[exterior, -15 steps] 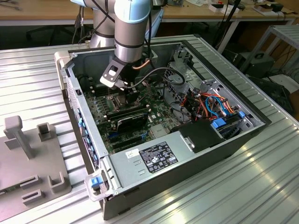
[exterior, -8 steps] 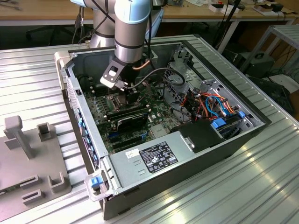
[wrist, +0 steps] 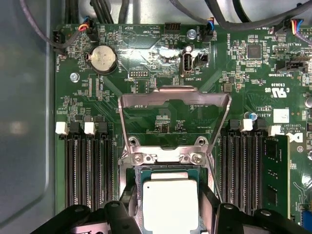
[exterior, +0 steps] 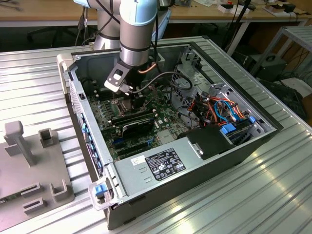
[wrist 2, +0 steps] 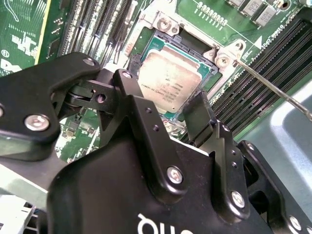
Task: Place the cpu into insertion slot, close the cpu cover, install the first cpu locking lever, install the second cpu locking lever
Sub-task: 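Place the cpu into insertion slot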
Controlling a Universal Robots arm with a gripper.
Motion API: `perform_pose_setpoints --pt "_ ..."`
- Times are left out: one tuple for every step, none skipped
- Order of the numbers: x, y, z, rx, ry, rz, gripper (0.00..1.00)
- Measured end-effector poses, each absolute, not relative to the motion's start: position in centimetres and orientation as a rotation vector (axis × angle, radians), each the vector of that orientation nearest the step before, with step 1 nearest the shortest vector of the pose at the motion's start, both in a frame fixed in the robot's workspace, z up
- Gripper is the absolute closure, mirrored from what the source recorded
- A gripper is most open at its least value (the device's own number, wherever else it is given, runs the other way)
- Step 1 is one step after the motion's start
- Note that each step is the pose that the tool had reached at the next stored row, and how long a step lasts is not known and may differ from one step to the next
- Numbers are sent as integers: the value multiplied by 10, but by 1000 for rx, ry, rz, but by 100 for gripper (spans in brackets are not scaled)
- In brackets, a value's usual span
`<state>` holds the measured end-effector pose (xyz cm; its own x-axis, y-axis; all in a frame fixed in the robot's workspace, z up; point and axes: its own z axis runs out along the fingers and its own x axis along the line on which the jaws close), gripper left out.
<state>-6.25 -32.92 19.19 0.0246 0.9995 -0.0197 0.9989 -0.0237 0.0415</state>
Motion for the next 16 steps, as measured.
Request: perform_pose_setpoints --pt "-62 -329 192 2225 2156 23 39" --pt "-62 -329 192 2229 2152 23 39" --pt "-62 -329 192 2229 2151 22 39" --pt "-62 -329 192 2229 2151 22 39" --pt "-62 -329 192 2230 2151 22 39" --pt "-62 -329 192 2230 2150 22 39" --pt "-62 -329 192 2230 2150 22 39" --pt "-62 -329 192 2230 2150 22 39" --pt "-62 -329 192 2231 2150 22 39" --pt "-62 -329 192 2231 2149 22 39" --pt "-62 -329 192 2231 2149 22 39" --pt "-62 -329 192 2231 2149 22 40" --pt "-62 -329 192 2231 2149 22 40" --pt "-62 -329 192 2231 2149 22 40" --pt "-62 -329 193 2232 2150 22 40" --pt "-62 -329 193 2232 2150 22 40"
